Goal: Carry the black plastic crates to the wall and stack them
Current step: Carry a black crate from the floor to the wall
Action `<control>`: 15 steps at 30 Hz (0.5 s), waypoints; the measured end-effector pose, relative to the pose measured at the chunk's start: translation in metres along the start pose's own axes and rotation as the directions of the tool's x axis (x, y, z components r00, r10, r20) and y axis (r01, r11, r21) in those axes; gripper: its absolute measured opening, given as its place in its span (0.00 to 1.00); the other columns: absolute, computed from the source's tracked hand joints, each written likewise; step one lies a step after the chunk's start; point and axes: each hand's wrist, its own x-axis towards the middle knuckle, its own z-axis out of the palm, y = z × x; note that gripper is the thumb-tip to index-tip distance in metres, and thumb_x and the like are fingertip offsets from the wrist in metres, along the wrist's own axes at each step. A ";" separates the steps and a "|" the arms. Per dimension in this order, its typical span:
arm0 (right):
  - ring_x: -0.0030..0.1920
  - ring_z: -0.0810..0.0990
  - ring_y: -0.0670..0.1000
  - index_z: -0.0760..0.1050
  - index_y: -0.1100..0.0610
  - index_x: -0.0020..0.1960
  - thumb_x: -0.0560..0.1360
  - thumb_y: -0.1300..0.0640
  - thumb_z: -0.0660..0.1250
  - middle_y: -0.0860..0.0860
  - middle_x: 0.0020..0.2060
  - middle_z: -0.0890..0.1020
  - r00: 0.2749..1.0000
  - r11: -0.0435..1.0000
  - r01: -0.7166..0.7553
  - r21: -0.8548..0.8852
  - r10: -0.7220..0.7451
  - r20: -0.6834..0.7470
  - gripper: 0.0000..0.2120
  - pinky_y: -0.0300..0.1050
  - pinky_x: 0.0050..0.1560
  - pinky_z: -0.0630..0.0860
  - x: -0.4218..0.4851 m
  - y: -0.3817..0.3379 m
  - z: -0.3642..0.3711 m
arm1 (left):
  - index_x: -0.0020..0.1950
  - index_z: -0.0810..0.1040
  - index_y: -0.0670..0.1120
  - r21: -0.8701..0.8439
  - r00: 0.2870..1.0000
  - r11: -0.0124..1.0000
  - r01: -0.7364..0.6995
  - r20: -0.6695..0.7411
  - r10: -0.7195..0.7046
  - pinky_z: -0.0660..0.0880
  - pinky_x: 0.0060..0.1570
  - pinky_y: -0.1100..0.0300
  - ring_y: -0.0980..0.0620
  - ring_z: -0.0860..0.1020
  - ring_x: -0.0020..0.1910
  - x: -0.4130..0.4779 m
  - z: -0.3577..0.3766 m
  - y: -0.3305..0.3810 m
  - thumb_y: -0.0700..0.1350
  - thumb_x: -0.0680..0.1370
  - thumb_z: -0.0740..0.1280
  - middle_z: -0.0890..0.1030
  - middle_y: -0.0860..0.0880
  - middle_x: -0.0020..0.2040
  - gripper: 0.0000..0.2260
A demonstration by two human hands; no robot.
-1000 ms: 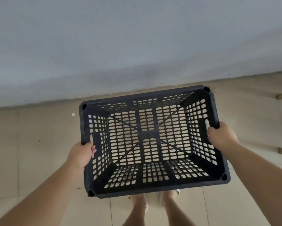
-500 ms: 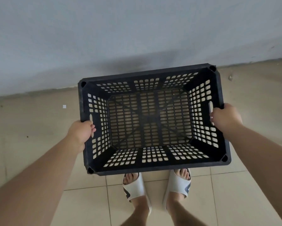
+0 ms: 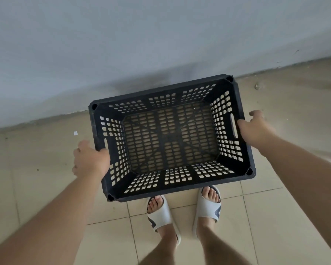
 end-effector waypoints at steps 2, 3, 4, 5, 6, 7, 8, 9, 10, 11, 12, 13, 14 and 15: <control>0.65 0.74 0.64 0.59 0.55 0.78 0.80 0.47 0.58 0.60 0.71 0.70 1.000 0.998 0.022 -0.064 -0.021 0.012 0.29 0.57 0.63 0.74 -0.026 -0.001 -0.017 | 0.74 0.68 0.47 0.040 0.995 0.994 -0.097 -0.022 0.098 0.70 0.64 0.39 0.37 0.76 0.62 -0.031 -0.016 0.011 0.48 0.78 0.66 0.74 0.42 0.67 0.24; 0.67 0.72 0.64 0.59 0.55 0.78 0.80 0.47 0.58 0.60 0.72 0.69 1.000 0.996 0.025 -0.083 -0.023 0.021 0.28 0.57 0.64 0.73 -0.040 -0.002 -0.026 | 0.72 0.69 0.48 0.028 0.989 0.989 -0.144 0.022 0.144 0.73 0.62 0.38 0.39 0.77 0.60 -0.047 -0.025 0.018 0.49 0.78 0.66 0.75 0.43 0.66 0.23; 0.68 0.71 0.64 0.59 0.55 0.78 0.80 0.48 0.58 0.60 0.73 0.69 0.999 0.995 0.030 -0.095 -0.027 0.026 0.28 0.58 0.65 0.72 -0.056 -0.003 -0.035 | 0.71 0.70 0.49 0.014 0.980 0.982 -0.186 0.075 0.185 0.76 0.59 0.39 0.40 0.78 0.57 -0.061 -0.034 0.024 0.50 0.77 0.66 0.75 0.45 0.65 0.22; 0.69 0.71 0.64 0.60 0.55 0.78 0.80 0.48 0.58 0.60 0.73 0.69 0.999 0.994 0.032 -0.101 -0.030 0.030 0.28 0.58 0.66 0.71 -0.071 -0.004 -0.045 | 0.70 0.70 0.50 0.021 0.967 0.974 -0.226 0.128 0.221 0.78 0.56 0.40 0.42 0.79 0.56 -0.076 -0.044 0.031 0.50 0.77 0.66 0.76 0.45 0.65 0.22; 0.69 0.70 0.64 0.60 0.55 0.78 0.80 0.48 0.58 0.60 0.73 0.69 0.999 0.994 0.035 -0.099 -0.031 0.034 0.28 0.59 0.66 0.71 -0.086 -0.006 -0.054 | 0.70 0.70 0.51 0.047 0.951 0.961 -0.272 0.163 0.261 0.79 0.55 0.41 0.42 0.79 0.55 -0.091 -0.054 0.039 0.51 0.76 0.65 0.76 0.46 0.65 0.22; 0.70 0.70 0.64 0.60 0.55 0.78 0.81 0.48 0.58 0.60 0.73 0.69 0.999 0.995 0.036 -0.090 -0.032 0.041 0.28 0.59 0.66 0.71 -0.100 -0.008 -0.064 | 0.70 0.71 0.50 0.096 0.934 0.941 -0.325 0.186 0.304 0.79 0.55 0.42 0.43 0.78 0.56 -0.108 -0.065 0.048 0.51 0.77 0.65 0.76 0.45 0.65 0.22; 0.70 0.69 0.64 0.60 0.54 0.78 0.81 0.48 0.58 0.60 0.73 0.69 0.998 0.996 0.041 -0.080 -0.037 0.051 0.27 0.59 0.66 0.71 -0.115 -0.011 -0.073 | 0.71 0.71 0.50 0.159 0.912 0.907 -0.390 0.206 0.356 0.78 0.56 0.44 0.43 0.77 0.58 -0.127 -0.076 0.058 0.50 0.77 0.65 0.76 0.45 0.65 0.22; 0.70 0.70 0.63 0.60 0.54 0.78 0.81 0.48 0.57 0.59 0.73 0.69 0.997 0.996 0.049 -0.070 -0.044 0.060 0.27 0.58 0.66 0.72 -0.130 -0.013 -0.082 | 0.72 0.70 0.50 0.227 0.884 0.861 -0.455 0.238 0.404 0.77 0.57 0.45 0.43 0.76 0.59 -0.145 -0.087 0.066 0.50 0.78 0.65 0.75 0.46 0.65 0.22; 0.69 0.70 0.63 0.60 0.53 0.78 0.81 0.48 0.57 0.59 0.72 0.69 0.996 0.996 0.061 -0.066 -0.056 0.063 0.27 0.59 0.66 0.72 -0.145 -0.015 -0.092 | 0.72 0.70 0.50 0.287 0.850 0.806 -0.518 0.274 0.449 0.77 0.57 0.45 0.44 0.75 0.60 -0.164 -0.096 0.075 0.50 0.79 0.65 0.75 0.46 0.65 0.22; 0.69 0.70 0.63 0.60 0.53 0.78 0.81 0.48 0.57 0.59 0.72 0.70 0.996 0.995 0.072 -0.069 -0.068 0.063 0.27 0.59 0.66 0.72 -0.159 -0.018 -0.102 | 0.73 0.69 0.51 0.331 0.819 0.752 -0.570 0.312 0.483 0.76 0.58 0.46 0.44 0.75 0.61 -0.182 -0.105 0.083 0.51 0.79 0.64 0.74 0.47 0.66 0.22; 0.70 0.69 0.63 0.60 0.53 0.78 0.81 0.47 0.57 0.58 0.72 0.70 0.995 0.994 0.079 -0.075 -0.075 0.064 0.27 0.59 0.67 0.72 -0.174 -0.019 -0.113 | 0.74 0.69 0.52 0.353 0.789 0.709 -0.611 0.343 0.509 0.75 0.59 0.46 0.45 0.74 0.62 -0.200 -0.115 0.091 0.51 0.79 0.64 0.73 0.47 0.67 0.22; 0.70 0.68 0.63 0.60 0.53 0.78 0.81 0.47 0.57 0.58 0.72 0.69 0.995 0.993 0.083 -0.080 -0.078 0.062 0.27 0.59 0.68 0.71 -0.189 -0.020 -0.124 | 0.74 0.68 0.52 0.356 0.765 0.680 -0.641 0.362 0.533 0.75 0.59 0.45 0.45 0.73 0.63 -0.217 -0.125 0.099 0.52 0.80 0.64 0.73 0.48 0.68 0.22; 0.71 0.67 0.63 0.60 0.53 0.78 0.81 0.48 0.57 0.58 0.73 0.69 0.995 0.993 0.086 -0.083 -0.081 0.062 0.26 0.59 0.68 0.69 -0.204 -0.021 -0.136 | 0.74 0.67 0.52 0.346 0.744 0.661 -0.666 0.373 0.554 0.75 0.60 0.45 0.46 0.73 0.64 -0.232 -0.134 0.107 0.52 0.80 0.63 0.72 0.48 0.69 0.22; 0.71 0.67 0.63 0.61 0.53 0.77 0.81 0.48 0.57 0.58 0.72 0.69 0.995 0.993 0.088 -0.080 -0.083 0.060 0.26 0.59 0.68 0.68 -0.220 -0.020 -0.146 | 0.74 0.67 0.53 0.336 0.727 0.647 -0.685 0.382 0.571 0.75 0.60 0.45 0.46 0.73 0.64 -0.249 -0.144 0.113 0.53 0.80 0.63 0.72 0.48 0.70 0.22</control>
